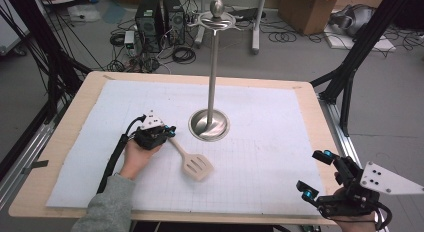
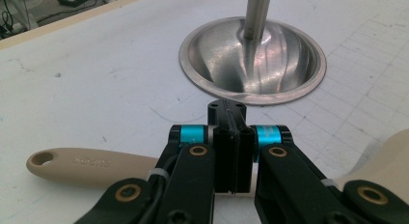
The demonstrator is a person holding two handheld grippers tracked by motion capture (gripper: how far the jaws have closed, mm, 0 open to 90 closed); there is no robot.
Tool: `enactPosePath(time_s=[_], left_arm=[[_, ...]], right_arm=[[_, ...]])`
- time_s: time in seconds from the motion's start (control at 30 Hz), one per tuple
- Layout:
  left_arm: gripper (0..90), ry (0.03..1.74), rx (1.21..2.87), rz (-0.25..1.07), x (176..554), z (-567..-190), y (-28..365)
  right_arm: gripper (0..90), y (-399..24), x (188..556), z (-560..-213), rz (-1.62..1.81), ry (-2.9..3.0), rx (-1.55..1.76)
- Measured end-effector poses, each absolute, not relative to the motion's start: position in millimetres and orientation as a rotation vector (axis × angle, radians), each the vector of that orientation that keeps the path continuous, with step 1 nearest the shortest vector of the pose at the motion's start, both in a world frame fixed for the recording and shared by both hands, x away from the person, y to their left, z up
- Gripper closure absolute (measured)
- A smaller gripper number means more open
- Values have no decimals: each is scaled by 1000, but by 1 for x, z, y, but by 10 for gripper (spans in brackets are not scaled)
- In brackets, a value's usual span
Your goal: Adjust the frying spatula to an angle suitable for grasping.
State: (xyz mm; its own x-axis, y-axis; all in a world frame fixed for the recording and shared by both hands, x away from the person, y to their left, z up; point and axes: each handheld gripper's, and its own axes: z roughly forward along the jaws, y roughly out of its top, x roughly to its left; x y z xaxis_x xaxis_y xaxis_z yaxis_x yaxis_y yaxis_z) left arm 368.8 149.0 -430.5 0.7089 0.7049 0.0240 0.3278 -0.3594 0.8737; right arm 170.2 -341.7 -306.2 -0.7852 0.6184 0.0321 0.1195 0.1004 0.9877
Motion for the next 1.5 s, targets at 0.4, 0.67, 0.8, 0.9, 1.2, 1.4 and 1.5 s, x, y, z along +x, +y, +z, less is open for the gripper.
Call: enactPosePath(time_s=[0.4, 0.67, 0.8, 0.9, 1.2, 1.4, 1.5], left_arm=[[897, 796, 2025, 498, 375, -441, 140], [897, 804, 2046, 500, 378, -445, 140], [897, 814, 2052, 498, 379, -448, 140], [896, 809, 2067, 510, 380, -448, 141], [896, 824, 2062, 496, 383, -449, 142], [897, 814, 2082, 500, 382, -450, 140], [898, 810, 2100, 508, 383, -449, 137]], right_arm=[[69, -342, 168, -306, 1732, 1997, 719], [69, -342, 166, -306, 1726, 1995, 719], [69, -342, 166, -307, 1728, 1997, 721], [69, -341, 166, -307, 1724, 2001, 717], [69, -341, 164, -307, 1730, 1996, 717], [69, -339, 165, -307, 1721, 2008, 712], [69, -338, 166, -308, 1720, 2018, 714]])
